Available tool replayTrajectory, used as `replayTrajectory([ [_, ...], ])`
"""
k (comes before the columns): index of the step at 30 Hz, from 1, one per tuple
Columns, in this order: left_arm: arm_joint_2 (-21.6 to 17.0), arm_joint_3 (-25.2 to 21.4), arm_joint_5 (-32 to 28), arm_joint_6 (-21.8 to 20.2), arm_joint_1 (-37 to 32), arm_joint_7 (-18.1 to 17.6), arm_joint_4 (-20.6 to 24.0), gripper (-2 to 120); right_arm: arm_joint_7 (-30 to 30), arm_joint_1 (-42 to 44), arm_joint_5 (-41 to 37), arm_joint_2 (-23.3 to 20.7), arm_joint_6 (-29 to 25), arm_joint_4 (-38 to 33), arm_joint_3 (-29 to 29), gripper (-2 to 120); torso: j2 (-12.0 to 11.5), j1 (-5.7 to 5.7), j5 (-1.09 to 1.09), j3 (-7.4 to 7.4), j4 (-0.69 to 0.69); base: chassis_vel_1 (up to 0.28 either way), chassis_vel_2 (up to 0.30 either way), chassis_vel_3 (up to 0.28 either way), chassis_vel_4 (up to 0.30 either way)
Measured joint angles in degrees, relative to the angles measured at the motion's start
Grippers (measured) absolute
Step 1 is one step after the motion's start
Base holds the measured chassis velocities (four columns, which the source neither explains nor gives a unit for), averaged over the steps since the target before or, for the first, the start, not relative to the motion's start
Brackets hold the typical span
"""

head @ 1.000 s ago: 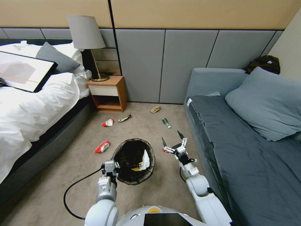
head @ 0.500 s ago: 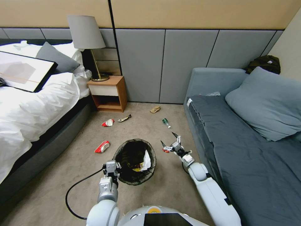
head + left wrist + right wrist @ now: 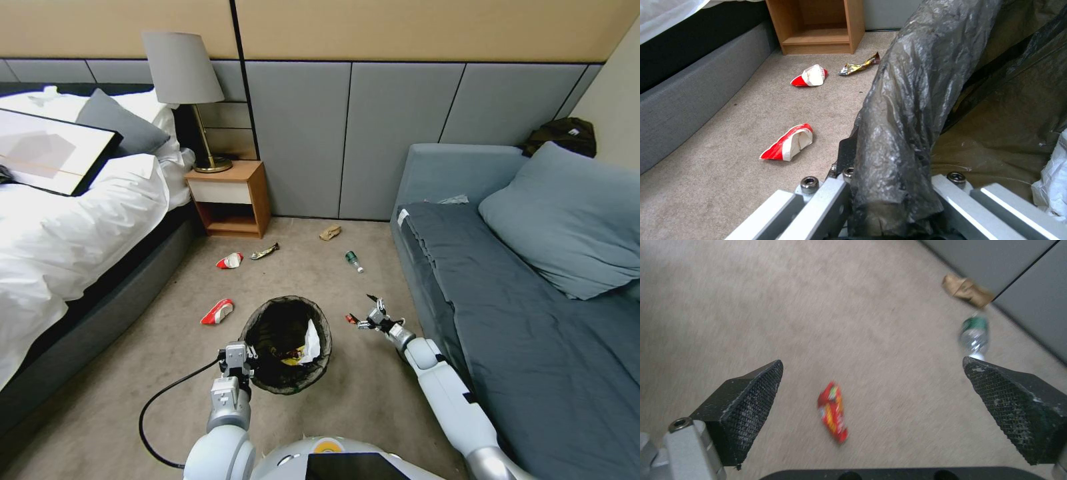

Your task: Pick up the trash bin, then pick up the garbage from the floor and place it into the trash bin.

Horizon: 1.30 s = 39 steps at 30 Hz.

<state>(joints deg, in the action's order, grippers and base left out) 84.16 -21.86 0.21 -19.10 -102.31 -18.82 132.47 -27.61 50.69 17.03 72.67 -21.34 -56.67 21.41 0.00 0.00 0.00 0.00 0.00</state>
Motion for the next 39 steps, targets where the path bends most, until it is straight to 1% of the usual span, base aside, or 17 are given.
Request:
replayTrajectory([
  [2,0.0,0.0,0.0,0.0,0.0,0.0,0.0,0,-0.3,-0.4,0.2,0.1,-0.3,1.1,0.1,100,0.0,0.0,0.0,0.0,-0.01,0.0,0.0,0.0,0.0],
  [5,0.1,0.2,0.2,0.0,-0.1,0.0,-0.1,0,-1.0,-2.0,1.3,0.6,-1.5,5.2,0.4,100,0.0,0.0,0.0,0.0,0.0,0.0,0.0,0.0,0.0],
  [10,0.1,0.3,0.4,0.0,-0.3,0.0,-0.2,0,-1.1,-3.1,1.8,1.1,-2.3,7.9,0.4,100,0.0,0.0,0.0,0.0,-0.01,0.0,0.0,0.0,0.0],
  [13,0.1,0.4,0.5,0.0,-0.6,0.0,-0.1,0,-0.5,-4.8,1.8,1.9,-2.6,10.8,0.4,100,0.0,0.0,0.0,0.0,0.0,0.0,0.0,0.0,0.0],
  [18,0.0,0.4,0.7,0.3,-1.2,0.0,0.0,0,1.2,-6.5,1.5,2.4,-2.1,13.0,0.3,100,0.0,0.0,0.0,0.0,0.0,0.0,0.0,0.0,0.0],
  [22,-0.1,0.3,1.0,0.4,-1.7,0.0,0.3,0,3.6,-9.1,1.1,3.0,-1.1,16.0,-0.1,100,0.0,0.0,0.0,0.0,0.0,0.0,0.0,0.0,0.0],
  [33,0.3,0.4,1.7,0.4,-2.2,0.0,0.3,0,4.4,-13.6,1.1,3.8,-0.4,22.2,-0.4,100,0.0,0.0,0.0,0.0,0.0,0.0,0.0,0.0,0.0],
  [39,0.5,0.4,2.1,0.5,-2.6,0.0,0.3,0,4.6,-14.6,0.9,4.4,-0.1,24.1,-0.7,100,0.0,0.0,0.0,0.0,0.0,0.0,0.0,0.0,0.0],
])
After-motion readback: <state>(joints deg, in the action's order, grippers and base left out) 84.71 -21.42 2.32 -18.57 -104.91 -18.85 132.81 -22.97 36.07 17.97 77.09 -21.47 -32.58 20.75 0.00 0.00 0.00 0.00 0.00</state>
